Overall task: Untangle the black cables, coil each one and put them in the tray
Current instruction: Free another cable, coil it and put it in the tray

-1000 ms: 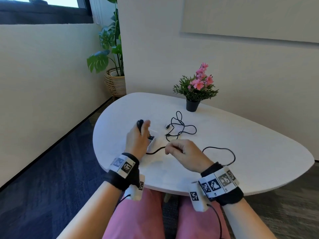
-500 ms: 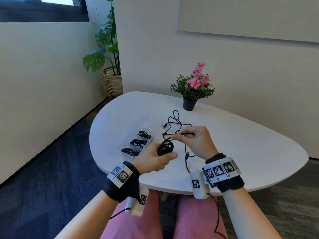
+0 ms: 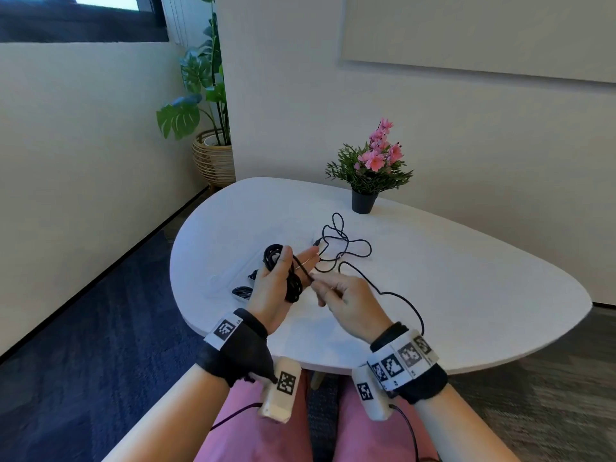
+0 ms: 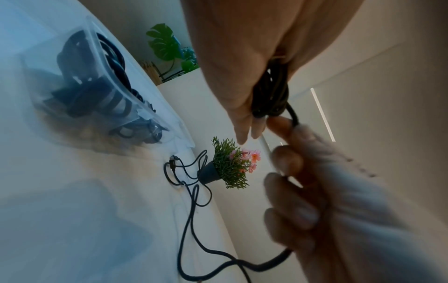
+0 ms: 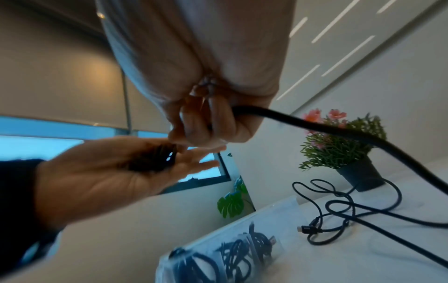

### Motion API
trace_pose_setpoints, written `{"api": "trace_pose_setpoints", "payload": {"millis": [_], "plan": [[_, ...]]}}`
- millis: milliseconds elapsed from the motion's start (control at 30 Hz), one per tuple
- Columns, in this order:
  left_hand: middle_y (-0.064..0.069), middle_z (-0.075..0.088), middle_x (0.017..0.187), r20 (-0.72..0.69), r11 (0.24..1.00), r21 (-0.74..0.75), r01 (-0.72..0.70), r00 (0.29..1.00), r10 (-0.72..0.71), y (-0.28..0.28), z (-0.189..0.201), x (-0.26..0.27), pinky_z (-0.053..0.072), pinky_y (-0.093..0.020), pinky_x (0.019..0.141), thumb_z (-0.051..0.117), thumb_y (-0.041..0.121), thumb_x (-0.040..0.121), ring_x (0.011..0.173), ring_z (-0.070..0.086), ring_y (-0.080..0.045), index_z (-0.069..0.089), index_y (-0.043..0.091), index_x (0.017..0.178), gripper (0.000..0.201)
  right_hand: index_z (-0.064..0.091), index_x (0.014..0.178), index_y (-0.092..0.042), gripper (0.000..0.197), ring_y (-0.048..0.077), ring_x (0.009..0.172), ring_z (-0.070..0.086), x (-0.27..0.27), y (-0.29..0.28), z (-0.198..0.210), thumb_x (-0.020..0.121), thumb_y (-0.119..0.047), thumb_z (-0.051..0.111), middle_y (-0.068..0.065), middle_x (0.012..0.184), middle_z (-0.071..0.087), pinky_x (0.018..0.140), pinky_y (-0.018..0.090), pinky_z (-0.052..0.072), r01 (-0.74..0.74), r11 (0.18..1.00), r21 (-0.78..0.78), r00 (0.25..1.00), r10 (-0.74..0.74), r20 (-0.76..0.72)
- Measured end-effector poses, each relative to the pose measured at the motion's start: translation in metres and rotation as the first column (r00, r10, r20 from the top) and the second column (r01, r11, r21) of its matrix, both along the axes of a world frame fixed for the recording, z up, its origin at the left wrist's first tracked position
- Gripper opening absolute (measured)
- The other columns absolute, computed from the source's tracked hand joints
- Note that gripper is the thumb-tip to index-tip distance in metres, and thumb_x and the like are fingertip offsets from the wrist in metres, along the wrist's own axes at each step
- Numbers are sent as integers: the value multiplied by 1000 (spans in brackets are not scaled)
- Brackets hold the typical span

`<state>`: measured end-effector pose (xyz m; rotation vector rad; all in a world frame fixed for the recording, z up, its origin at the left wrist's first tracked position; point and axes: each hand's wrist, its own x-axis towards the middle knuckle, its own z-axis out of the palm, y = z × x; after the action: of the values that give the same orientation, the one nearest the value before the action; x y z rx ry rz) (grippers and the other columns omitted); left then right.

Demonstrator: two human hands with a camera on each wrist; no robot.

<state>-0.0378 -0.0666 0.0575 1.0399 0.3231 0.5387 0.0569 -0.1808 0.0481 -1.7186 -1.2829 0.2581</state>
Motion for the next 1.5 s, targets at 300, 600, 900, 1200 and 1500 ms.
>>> {"api": "trace_pose_setpoints", "payload": {"millis": [300, 600, 900, 1200, 1500], "plan": [[-5, 63, 127, 7, 999, 42, -32, 999, 31, 6, -2, -2, 45, -31, 92, 34, 34, 101, 120, 57, -18, 54, 2, 119, 42, 71, 90, -14, 21, 3, 55, 50, -9, 9, -4, 96, -20, 52, -6, 61, 57, 56, 10, 36, -7, 995, -98, 999, 10, 30], [-3, 62, 126, -40, 998, 60, -37, 998, 40, -1, -3, -2, 55, -24, 78, 43, 30, 98, 118, 56, -7, 57, 6, 125, 39, 71, 83, -8, 20, -2, 56, 53, -12, 15, 0, 94, -13, 54, 1, 63, 62, 57, 6, 36, 24, 1000, 11, 994, -25, 105], [-11, 63, 123, -82, 992, -52, -118, 990, 114, -1, -11, 1, 50, -31, 89, 49, 29, 95, 114, 59, -20, 58, 6, 117, 33, 70, 84, -5, 20, 12, 55, 56, -14, 27, -7, 93, -15, 55, 5, 61, 62, 54, 16, 43, 136, 977, 165, 964, -169, 205], [2, 64, 75, 186, 917, -315, -246, 931, 313, 22, 5, 2, 52, -31, 81, 39, 25, 101, 75, 68, -11, 52, 13, 88, 22, 66, 68, -16, 48, 10, 50, 55, -11, 18, -3, 94, -49, 43, -6, 47, 54, 61, 31, 48, 45, 954, -297, 998, -26, 65], [-2, 57, 70, -344, 839, 517, -169, 857, 384, 54, -5, -10, 36, -22, 40, 40, 39, 99, 44, 43, -10, 58, 8, 93, 36, 68, 71, -11, 14, -4, 58, 57, 22, -9, 30, 82, -19, 71, -5, 65, 64, 62, 10, 43, 61, 996, -61, 988, -69, -138]]}}
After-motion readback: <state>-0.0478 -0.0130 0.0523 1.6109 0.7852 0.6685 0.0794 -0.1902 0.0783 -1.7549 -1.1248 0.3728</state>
